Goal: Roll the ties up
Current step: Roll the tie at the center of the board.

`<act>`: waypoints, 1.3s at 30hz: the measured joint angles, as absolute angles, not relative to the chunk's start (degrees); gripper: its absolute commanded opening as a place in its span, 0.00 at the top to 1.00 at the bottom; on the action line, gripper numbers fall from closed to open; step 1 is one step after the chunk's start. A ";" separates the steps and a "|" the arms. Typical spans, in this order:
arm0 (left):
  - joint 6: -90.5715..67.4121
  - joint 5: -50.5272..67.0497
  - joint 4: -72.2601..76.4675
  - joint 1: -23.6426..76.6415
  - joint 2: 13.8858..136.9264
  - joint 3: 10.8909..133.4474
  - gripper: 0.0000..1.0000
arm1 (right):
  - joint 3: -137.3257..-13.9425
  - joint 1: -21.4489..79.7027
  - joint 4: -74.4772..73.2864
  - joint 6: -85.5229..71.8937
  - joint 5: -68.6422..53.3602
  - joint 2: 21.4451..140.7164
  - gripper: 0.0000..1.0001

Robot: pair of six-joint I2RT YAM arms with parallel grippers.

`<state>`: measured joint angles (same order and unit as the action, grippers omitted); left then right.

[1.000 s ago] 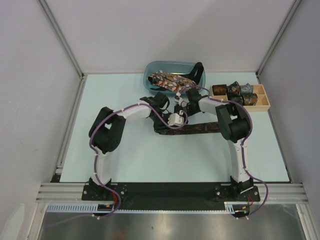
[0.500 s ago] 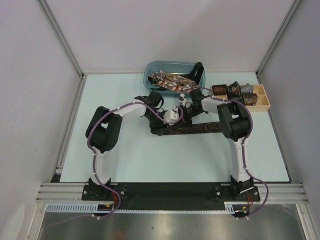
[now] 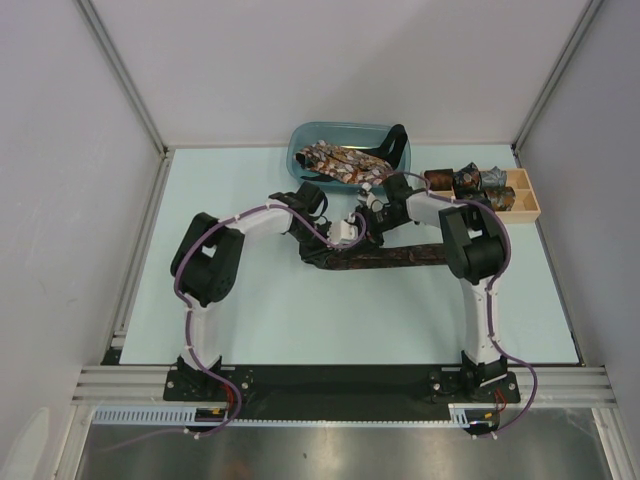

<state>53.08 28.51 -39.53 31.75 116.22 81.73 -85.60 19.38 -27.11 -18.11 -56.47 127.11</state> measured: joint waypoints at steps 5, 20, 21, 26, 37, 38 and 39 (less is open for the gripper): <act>53.23 28.08 -39.53 31.99 116.22 81.71 0.62 | -84.86 19.70 -25.87 -19.97 -60.25 124.31 0.52; 54.08 27.62 -39.13 32.12 115.59 80.77 0.40 | -84.49 23.03 -22.87 -21.89 -58.94 127.55 1.00; 54.06 27.62 -39.11 32.12 115.48 80.68 0.36 | -84.20 23.03 -22.76 -21.93 -58.63 127.57 1.00; 52.88 28.69 -38.63 31.62 115.11 80.14 0.16 | -82.54 21.96 -22.87 -21.45 -56.95 127.57 1.00; 44.01 31.90 -31.62 28.91 112.29 78.30 0.03 | -82.37 19.64 -25.89 -19.84 -54.46 128.49 1.00; 43.94 31.83 -31.70 29.15 112.38 78.74 0.03 | -82.70 19.64 -26.30 -19.70 -54.52 128.73 1.00; 43.97 31.77 -31.70 29.32 112.42 78.98 0.04 | -82.94 19.64 -26.59 -19.66 -54.61 128.88 1.00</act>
<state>43.97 31.77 -31.70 29.32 112.42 78.98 -82.94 19.64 -26.59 -19.66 -54.61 128.88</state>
